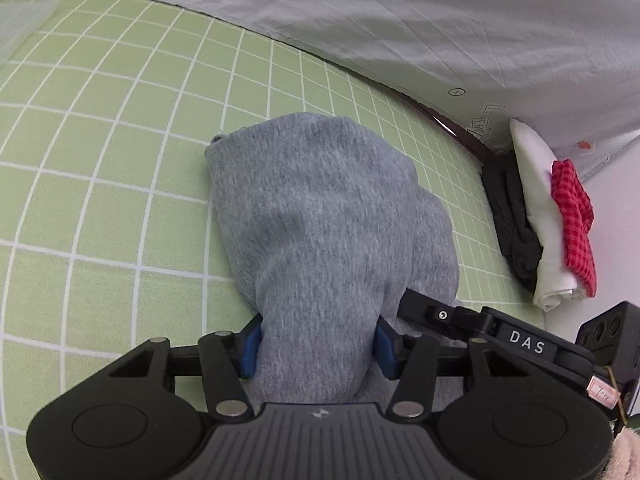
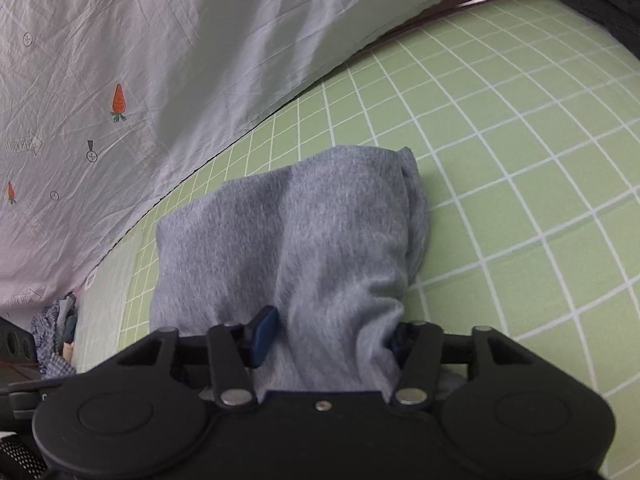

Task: Fold clothes
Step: 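Carry the folded sweatpants with both grippers onto the red gingham stack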

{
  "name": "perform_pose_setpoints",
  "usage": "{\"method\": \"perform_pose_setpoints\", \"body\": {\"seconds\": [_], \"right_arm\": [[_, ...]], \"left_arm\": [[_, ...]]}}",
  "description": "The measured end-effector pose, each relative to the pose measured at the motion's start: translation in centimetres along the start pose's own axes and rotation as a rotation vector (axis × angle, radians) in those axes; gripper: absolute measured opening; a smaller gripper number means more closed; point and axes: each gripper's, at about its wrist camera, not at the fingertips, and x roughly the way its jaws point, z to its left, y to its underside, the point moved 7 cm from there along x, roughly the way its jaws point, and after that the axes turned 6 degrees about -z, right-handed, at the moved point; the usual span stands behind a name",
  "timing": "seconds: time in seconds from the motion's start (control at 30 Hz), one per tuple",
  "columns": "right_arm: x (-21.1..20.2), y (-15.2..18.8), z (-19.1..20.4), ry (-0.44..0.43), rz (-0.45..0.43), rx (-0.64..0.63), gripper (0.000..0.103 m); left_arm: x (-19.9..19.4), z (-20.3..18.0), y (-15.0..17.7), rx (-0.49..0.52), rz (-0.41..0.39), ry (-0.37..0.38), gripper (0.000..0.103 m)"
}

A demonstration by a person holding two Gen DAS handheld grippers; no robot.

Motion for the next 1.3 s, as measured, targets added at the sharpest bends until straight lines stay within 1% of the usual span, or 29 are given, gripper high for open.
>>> {"method": "perform_pose_setpoints", "body": {"seconds": [0.03,0.07,0.1,0.2,0.3,0.43,0.5,0.63,0.73,0.8,0.87,1.0,1.1,1.23,1.3], "right_arm": [[-0.4,0.2,-0.1,-0.009,-0.002,0.022,0.032],[-0.9,0.3,0.0,-0.018,-0.004,0.026,0.028],[-1.6,0.6,0.3,-0.024,-0.005,0.022,0.027],[-3.7,1.6,1.1,-0.037,-0.011,0.013,0.026],[-6.1,2.8,1.2,-0.019,-0.024,0.022,0.026],[-9.9,4.6,0.0,0.008,-0.066,0.093,0.025],[-12.2,5.6,-1.0,0.040,-0.099,0.135,0.025],[-17.2,7.6,-3.6,0.123,-0.159,0.223,0.025],[-20.8,8.4,-5.4,0.203,-0.198,0.206,0.025],[-23.0,8.4,-7.4,0.240,-0.223,0.217,0.025],[-24.5,7.7,-9.4,0.255,-0.241,0.224,0.025],[-26.8,4.7,-13.7,0.217,-0.273,0.224,0.025],[-28.7,0.9,-17.2,0.175,-0.274,0.169,0.025],[-31.6,-4.8,-20.8,0.129,-0.281,0.099,0.025],[-33.2,-7.9,-22.4,0.120,-0.284,0.069,0.025]], "left_arm": [[-0.3,-0.3,0.2,0.018,0.001,0.000,0.046],[-0.7,-0.7,0.5,0.034,0.002,0.001,0.043],[-1.2,-1.0,0.9,0.045,0.003,0.005,0.042],[-2.4,-1.9,2.2,0.036,0.009,0.044,0.040],[-3.5,-2.9,3.7,0.060,0.031,0.070,0.040],[-4.4,-4.6,6.3,0.081,0.072,0.132,0.039],[-4.5,-5.6,7.6,0.090,0.102,0.170,0.039],[-3.7,-8.8,11.0,0.136,0.199,0.243,0.038],[-2.8,-11.9,13.6,0.188,0.265,0.293,0.038],[-2.1,-14.5,15.0,0.231,0.281,0.315,0.038],[-1.3,-17.0,16.2,0.264,0.284,0.333,0.038],[0.7,-22.1,17.6,0.272,0.239,0.347,0.037],[2.5,-26.5,18.2,0.249,0.187,0.339,0.036],[4.9,-32.8,18.2,0.222,0.147,0.370,0.035],[6.0,-35.6,16.7,0.217,0.127,0.392,0.035]]}}
